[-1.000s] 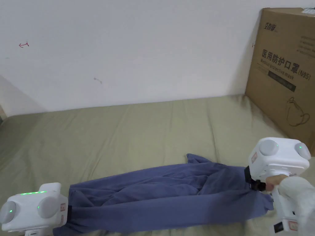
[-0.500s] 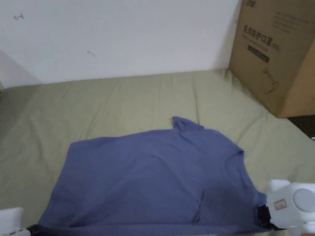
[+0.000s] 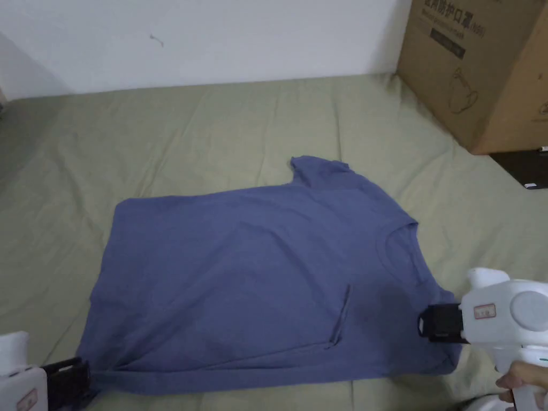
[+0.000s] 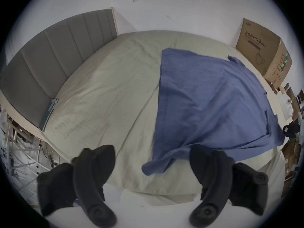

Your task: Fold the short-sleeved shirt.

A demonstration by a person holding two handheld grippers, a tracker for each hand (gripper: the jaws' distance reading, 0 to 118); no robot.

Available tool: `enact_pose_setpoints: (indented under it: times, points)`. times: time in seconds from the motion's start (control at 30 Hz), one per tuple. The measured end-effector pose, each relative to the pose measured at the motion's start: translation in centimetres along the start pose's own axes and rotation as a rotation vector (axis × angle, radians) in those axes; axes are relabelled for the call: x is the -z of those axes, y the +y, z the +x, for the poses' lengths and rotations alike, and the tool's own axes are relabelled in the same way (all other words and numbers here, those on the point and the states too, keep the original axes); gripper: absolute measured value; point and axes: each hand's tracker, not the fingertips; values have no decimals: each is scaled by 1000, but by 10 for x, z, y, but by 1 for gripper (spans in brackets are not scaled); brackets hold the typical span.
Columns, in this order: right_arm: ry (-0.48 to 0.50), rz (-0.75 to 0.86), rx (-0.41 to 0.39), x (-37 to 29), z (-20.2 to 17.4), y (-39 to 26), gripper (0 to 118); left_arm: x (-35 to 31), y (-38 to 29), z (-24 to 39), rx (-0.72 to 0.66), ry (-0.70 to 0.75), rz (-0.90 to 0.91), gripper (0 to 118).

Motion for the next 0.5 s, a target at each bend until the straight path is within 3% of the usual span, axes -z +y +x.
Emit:
enact_pose_setpoints:
  times: [0.1,0.23,0.27,0.3,0.33,0.5]
  points:
    - [51,84,23,-27,-5,-6,92,-30,-3,-3,-42,-56,69,99]
    - [108,179,55,-58,-14,-25,87,-58,-14,-10,-114,-90,121,79]
    - [129,224,60,-65,-16,-31,62,-60,-18,-12,-115,-107,132,40]
    - [125,268,88,-69,-18,-38,28,-60,-22,-14,-104,-109,118,5]
    - [112,238,94,-69,-20,-43,4,-58,-27,-16,-108,-104,110,0]
    - [110,160,58,-60,-22,-61,1,-43,-39,-16,-126,-108,53,0]
